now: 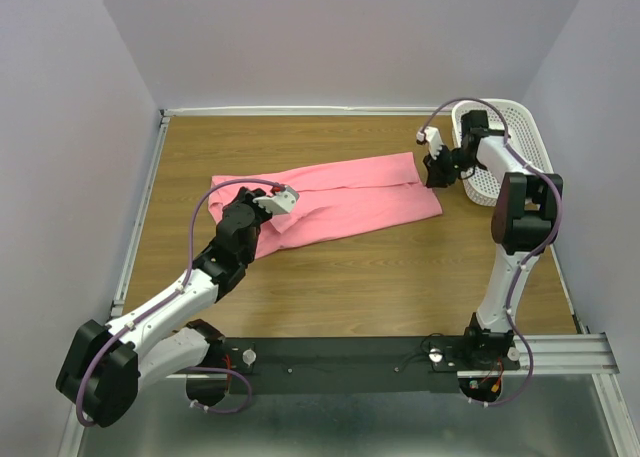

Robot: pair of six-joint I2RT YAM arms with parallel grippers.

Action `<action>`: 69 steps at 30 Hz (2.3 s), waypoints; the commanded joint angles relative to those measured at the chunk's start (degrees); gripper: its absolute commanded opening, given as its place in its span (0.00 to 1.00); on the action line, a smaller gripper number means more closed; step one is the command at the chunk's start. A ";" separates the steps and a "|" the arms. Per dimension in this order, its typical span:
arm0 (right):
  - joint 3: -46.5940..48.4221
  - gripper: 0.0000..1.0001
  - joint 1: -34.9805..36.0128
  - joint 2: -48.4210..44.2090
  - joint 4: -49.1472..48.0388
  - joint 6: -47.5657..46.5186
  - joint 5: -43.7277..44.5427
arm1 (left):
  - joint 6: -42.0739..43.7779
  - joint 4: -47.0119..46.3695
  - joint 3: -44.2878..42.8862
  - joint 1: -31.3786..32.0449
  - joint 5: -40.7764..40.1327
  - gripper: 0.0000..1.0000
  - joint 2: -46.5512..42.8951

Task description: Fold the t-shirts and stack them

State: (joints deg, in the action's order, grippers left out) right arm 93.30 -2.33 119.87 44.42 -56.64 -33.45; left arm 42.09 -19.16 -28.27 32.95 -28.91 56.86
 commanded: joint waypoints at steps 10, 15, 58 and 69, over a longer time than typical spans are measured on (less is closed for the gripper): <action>-0.12 0.40 -0.22 -5.26 -13.40 24.56 -7.38 | -0.78 -1.67 -2.40 -0.78 1.04 0.00 1.32; -6.89 0.44 -0.22 -10.88 -13.40 23.95 -15.14 | -0.43 -2.29 -2.84 -0.96 1.40 0.00 2.46; -15.16 0.46 0.13 -14.41 -12.87 21.75 -19.46 | 16.62 -6.42 -13.03 -7.81 18.01 0.00 22.68; -14.99 0.46 0.39 -14.40 -12.70 21.66 -19.11 | 17.59 -6.42 -14.88 -7.81 18.18 0.00 25.84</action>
State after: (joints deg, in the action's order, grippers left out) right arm 78.74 -2.31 107.33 31.38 -34.48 -51.33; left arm 59.00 -23.55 -41.78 25.45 -12.08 81.76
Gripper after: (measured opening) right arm 0.455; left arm 0.006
